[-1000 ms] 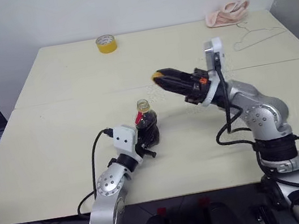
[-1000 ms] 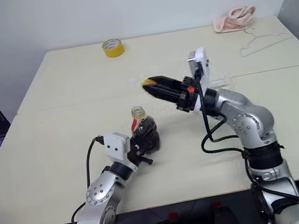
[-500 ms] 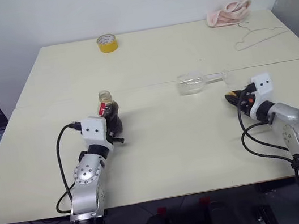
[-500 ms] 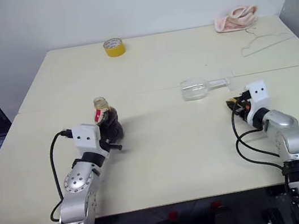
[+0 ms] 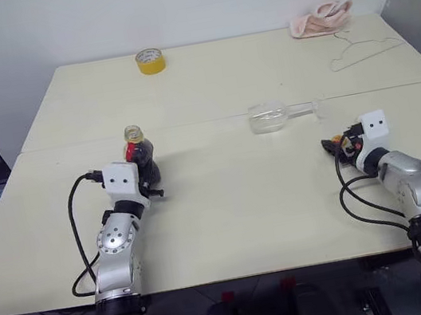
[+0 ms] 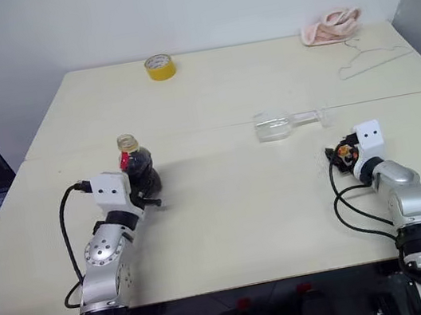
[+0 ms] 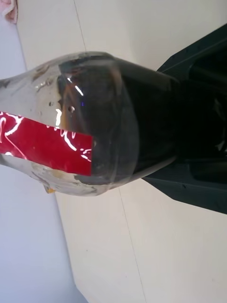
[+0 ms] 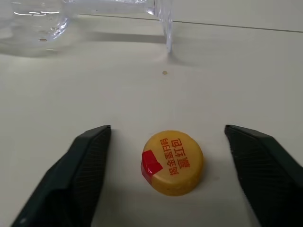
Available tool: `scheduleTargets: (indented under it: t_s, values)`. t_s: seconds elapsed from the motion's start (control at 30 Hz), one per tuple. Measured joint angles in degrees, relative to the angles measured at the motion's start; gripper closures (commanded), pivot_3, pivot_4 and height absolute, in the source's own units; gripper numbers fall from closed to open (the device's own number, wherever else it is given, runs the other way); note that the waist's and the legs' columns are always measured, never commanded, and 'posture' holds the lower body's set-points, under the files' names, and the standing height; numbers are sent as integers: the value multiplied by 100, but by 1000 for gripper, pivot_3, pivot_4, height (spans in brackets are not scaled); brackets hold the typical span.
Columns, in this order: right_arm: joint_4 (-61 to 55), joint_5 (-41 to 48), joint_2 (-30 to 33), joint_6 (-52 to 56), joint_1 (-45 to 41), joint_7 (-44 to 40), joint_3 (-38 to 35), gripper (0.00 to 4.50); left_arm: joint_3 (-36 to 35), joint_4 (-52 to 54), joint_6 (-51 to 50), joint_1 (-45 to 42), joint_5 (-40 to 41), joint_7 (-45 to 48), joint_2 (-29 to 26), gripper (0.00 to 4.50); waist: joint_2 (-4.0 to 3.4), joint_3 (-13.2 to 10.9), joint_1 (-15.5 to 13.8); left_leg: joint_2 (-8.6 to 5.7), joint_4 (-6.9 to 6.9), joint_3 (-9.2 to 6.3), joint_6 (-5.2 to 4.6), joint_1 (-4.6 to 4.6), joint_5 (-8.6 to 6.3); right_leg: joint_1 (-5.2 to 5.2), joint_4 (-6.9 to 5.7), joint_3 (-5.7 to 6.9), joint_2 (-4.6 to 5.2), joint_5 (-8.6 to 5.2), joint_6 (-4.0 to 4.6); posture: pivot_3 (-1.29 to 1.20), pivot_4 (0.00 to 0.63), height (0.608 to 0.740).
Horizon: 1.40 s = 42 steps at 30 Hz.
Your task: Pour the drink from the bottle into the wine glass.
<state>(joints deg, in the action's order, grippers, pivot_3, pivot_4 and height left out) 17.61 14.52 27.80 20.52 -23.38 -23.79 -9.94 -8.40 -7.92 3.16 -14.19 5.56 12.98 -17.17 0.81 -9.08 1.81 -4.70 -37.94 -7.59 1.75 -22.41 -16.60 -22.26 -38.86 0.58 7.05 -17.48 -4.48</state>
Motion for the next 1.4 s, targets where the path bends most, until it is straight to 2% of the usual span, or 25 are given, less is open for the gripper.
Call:
scheduleTargets:
  t_s: [0.13,0.5,1.4]
  values:
    - [41,-40,2,-34,-14,2,0,22,-101,-93,102,12,109,-46,65,3583,0,1,1,1,-1,0,0,1,0,0,-1,0,0,0,0,0,150,740]
    - [152,-141,20,-133,-28,1,-3,0,-363,-66,197,144,196,-239,57,27,3,7,0,-1,-4,1,0,5,0,7,-1,-2,1,0,0,0,150,740]
    - [426,-257,39,-246,-201,-165,4,0,-365,181,75,299,224,-287,61,27,2,10,1,0,-3,3,0,10,0,8,-3,-3,0,0,0,0,150,740]
